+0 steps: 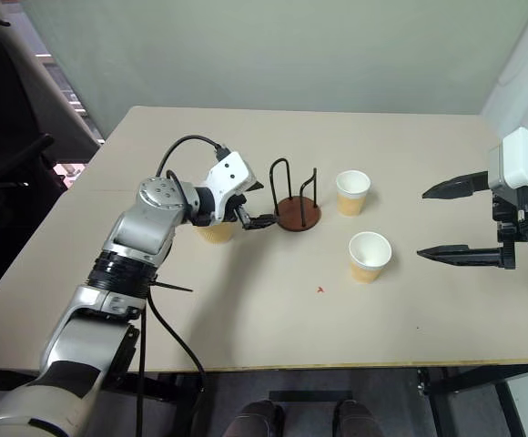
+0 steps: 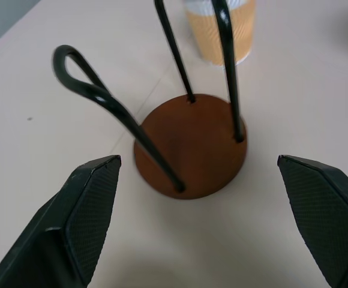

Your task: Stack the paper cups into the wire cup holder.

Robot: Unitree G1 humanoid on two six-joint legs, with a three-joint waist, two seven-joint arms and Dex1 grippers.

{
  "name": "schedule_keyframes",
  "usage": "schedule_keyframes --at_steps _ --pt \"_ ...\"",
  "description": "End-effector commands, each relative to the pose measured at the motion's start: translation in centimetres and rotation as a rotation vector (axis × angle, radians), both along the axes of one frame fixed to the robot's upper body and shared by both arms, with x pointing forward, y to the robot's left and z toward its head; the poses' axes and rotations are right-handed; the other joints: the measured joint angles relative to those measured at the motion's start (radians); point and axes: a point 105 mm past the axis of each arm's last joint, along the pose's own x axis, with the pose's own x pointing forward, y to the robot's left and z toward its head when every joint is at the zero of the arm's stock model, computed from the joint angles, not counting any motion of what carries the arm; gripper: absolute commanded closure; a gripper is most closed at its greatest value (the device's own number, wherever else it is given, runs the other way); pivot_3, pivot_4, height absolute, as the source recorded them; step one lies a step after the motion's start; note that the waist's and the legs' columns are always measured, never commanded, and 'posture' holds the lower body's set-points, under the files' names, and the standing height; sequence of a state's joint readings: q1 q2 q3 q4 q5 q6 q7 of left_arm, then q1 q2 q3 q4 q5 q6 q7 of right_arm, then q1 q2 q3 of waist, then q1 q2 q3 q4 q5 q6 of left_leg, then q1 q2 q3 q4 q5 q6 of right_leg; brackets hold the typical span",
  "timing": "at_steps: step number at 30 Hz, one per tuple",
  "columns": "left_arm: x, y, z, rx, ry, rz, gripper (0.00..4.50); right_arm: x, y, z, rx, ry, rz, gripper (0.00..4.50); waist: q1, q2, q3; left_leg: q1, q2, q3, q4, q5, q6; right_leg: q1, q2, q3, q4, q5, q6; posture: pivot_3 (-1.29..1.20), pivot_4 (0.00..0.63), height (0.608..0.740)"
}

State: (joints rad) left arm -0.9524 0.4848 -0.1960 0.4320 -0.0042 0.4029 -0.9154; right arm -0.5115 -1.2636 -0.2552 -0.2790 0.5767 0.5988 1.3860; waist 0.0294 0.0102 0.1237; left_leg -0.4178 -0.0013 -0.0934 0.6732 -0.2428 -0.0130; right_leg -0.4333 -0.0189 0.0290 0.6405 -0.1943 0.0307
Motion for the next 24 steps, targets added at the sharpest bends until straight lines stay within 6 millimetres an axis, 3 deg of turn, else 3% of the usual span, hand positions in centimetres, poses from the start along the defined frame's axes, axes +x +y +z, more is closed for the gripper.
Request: schedule_keyframes --at_steps 1,11,12,15,24 --pt "0.9 -0.4 1.9 -0.047 -0.039 0.016 0.01 -0.5 0.0 1.2 -0.006 -0.055 -0.010 0.00 0.002 0.000 0.000 0.000 0.000 0.000 0.001 0.000 0.000 0.000 0.000 0.000 0.000 0.000 0.000 0.00 0.150 0.740" --pt "3.0 -2.7 2.4 -0.128 0.000 0.007 0.01 -0.5 -0.1 1.1 0.001 -0.057 -0.029 0.00 0.008 0.000 0.000 -0.001 -0.001 0.000 0.002 0.000 0.004 0.004 -0.001 0.001 -0.008 0.003 0.005 0.00 0.150 0.740" --pt "3.1 -2.8 2.3 -0.129 0.003 0.011 0.17 -0.5 -0.2 1.1 0.002 -0.057 -0.031 0.00 0.009 0.000 0.000 -0.001 -0.001 0.000 0.002 0.000 0.004 0.005 -0.001 0.001 -0.010 0.003 0.006 0.00 0.150 0.740" --pt "3.3 -2.9 1.9 -0.138 0.011 0.020 0.94 -0.6 -0.3 1.1 0.004 -0.056 -0.041 0.00 0.012 0.000 0.000 -0.002 -0.002 0.001 0.002 -0.001 0.005 0.005 -0.001 0.001 -0.013 0.004 0.007 0.00 0.150 0.740" --pt "3.4 -3.0 1.8 -0.171 0.028 0.017 4.22 -0.8 -0.6 1.1 0.013 -0.058 -0.062 0.00 0.017 0.000 0.000 -0.002 -0.003 0.002 0.003 -0.002 0.006 0.005 -0.001 0.002 -0.013 0.003 0.009 0.00 0.150 0.740"
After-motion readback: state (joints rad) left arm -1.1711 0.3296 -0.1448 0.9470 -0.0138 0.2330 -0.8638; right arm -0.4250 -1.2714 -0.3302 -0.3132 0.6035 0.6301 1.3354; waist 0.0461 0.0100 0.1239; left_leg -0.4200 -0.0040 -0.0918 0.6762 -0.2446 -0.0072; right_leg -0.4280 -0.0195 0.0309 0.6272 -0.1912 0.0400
